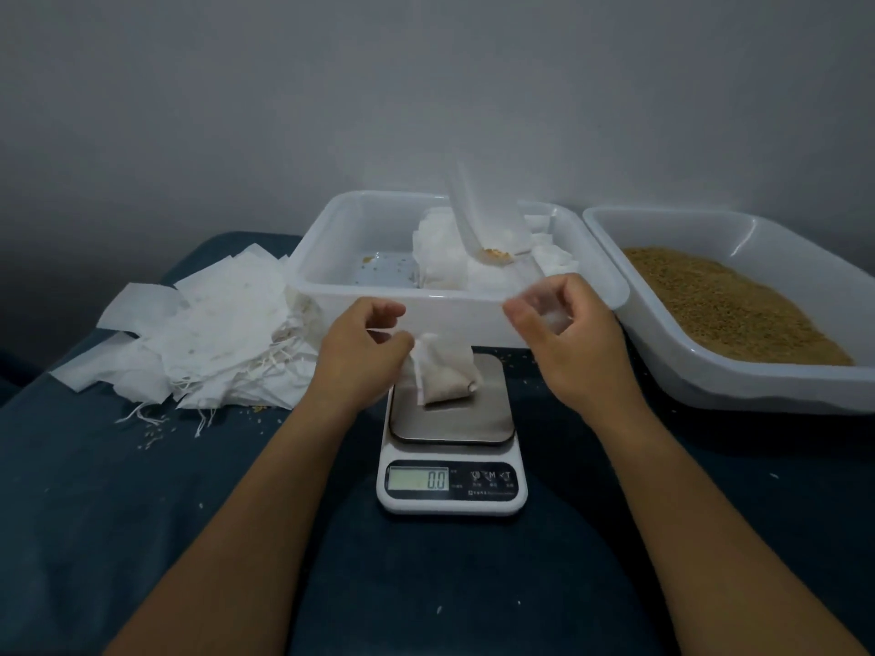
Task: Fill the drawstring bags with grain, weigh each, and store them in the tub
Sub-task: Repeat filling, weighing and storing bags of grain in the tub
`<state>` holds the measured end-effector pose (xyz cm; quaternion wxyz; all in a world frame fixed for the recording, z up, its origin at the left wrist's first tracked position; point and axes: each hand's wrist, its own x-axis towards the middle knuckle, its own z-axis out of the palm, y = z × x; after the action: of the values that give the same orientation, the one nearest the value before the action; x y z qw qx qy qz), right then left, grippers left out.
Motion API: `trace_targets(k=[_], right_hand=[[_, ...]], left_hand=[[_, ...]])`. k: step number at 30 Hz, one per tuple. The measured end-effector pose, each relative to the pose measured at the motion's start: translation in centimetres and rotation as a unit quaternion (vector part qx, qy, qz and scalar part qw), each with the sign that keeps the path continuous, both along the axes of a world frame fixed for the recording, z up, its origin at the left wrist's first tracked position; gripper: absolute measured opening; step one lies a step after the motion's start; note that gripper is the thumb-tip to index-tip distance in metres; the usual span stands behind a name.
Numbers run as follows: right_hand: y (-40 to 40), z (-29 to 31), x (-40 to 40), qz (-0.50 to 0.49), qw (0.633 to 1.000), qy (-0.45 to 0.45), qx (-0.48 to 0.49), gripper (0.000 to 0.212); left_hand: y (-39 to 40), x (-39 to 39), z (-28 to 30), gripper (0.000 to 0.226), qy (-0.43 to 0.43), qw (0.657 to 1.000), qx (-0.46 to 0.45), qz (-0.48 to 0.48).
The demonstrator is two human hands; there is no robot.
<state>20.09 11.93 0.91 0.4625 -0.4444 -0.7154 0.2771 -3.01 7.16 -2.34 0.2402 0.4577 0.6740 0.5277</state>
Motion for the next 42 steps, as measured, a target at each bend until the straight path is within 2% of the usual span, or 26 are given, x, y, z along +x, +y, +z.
trace_targets(k=[3,7,11,14,17,20,25,30,31,32,33,34,35,36,37,39,40,42], right_hand=[[0.7,1.5,1.5,-0.036,0.999,0.0,0.036,0.033],[3.5,3.3,5.2,-0.128,0.988,-0.069,0.059,0.035],[7.8,4.6,10.9,-0.224,0.95,-0.214,0.047,0.042],[11.9,4.4,15.2,-0.266,0.904,-0.331,-0.046,0.053],[14.5,3.3,17.7,-0.256,0.852,-0.433,-0.144,0.052],[15.3,2.2,18.2,-0.22,0.808,-0.517,-0.178,0.05],[15.6,1.8,17.7,-0.193,0.775,-0.578,-0.167,0.044],[14.6,2.4,16.7,-0.206,0.766,-0.583,-0.179,0.046],[14.2,2.9,16.3,-0.221,0.778,-0.568,-0.152,0.046],[13.6,3.4,15.7,-0.245,0.812,-0.522,-0.094,0.04],[12.8,3.9,15.1,-0.272,0.864,-0.423,-0.013,0.029],[11.3,4.4,14.0,-0.29,0.913,-0.277,0.075,0.021],[9.5,5.0,12.3,-0.281,0.936,-0.149,0.153,0.015],[7.8,5.4,10.2,-0.24,0.949,-0.082,0.188,0.013],[6.1,5.5,8.0,-0.171,0.967,-0.072,0.173,0.017],[3.5,4.7,3.5,-0.036,0.985,-0.16,0.048,0.033],[2.8,3.9,1.5,0.005,0.973,-0.232,-0.011,0.039],[2.3,2.1,-1.7,0.039,0.942,-0.328,-0.054,0.05]], left_hand=[[0.1,-0.2,0.3,0.033,-0.063,0.998,-0.002,0.019],[-0.1,-0.7,0.7,0.039,-0.093,0.994,0.005,0.064],[0.0,-1.3,0.8,0.037,-0.103,0.992,-0.015,0.068],[0.2,-1.5,0.7,0.029,-0.092,0.993,-0.028,0.066],[0.2,-1.4,0.6,0.019,-0.082,0.994,-0.035,0.058],[0.2,-1.3,0.5,0.017,-0.07,0.995,-0.046,0.048],[0.0,-1.1,0.5,0.021,-0.042,0.997,-0.07,0.019],[0.1,-1.3,0.4,0.02,-0.045,0.997,-0.067,0.022],[0.1,-1.3,0.3,0.019,-0.044,0.997,-0.067,0.022],[0.1,-1.4,0.2,0.018,-0.043,0.997,-0.066,0.021],[0.2,-1.3,0.1,0.018,-0.042,0.997,-0.065,0.018],[0.3,-1.3,0.0,0.017,-0.04,0.997,-0.063,0.014],[0.3,-1.2,-0.1,0.017,-0.04,0.997,-0.061,0.01],[0.4,-1.1,-0.1,0.017,-0.041,0.997,-0.058,0.005],[0.4,-1.0,-0.1,0.017,-0.043,0.998,-0.056,-0.001],[0.2,-0.7,0.0,0.018,-0.037,0.998,-0.056,-0.013],[0.2,-0.7,-0.1,0.018,-0.031,0.998,-0.056,-0.015],[0.0,-0.6,-0.2,0.018,-0.021,0.998,-0.055,-0.017]])
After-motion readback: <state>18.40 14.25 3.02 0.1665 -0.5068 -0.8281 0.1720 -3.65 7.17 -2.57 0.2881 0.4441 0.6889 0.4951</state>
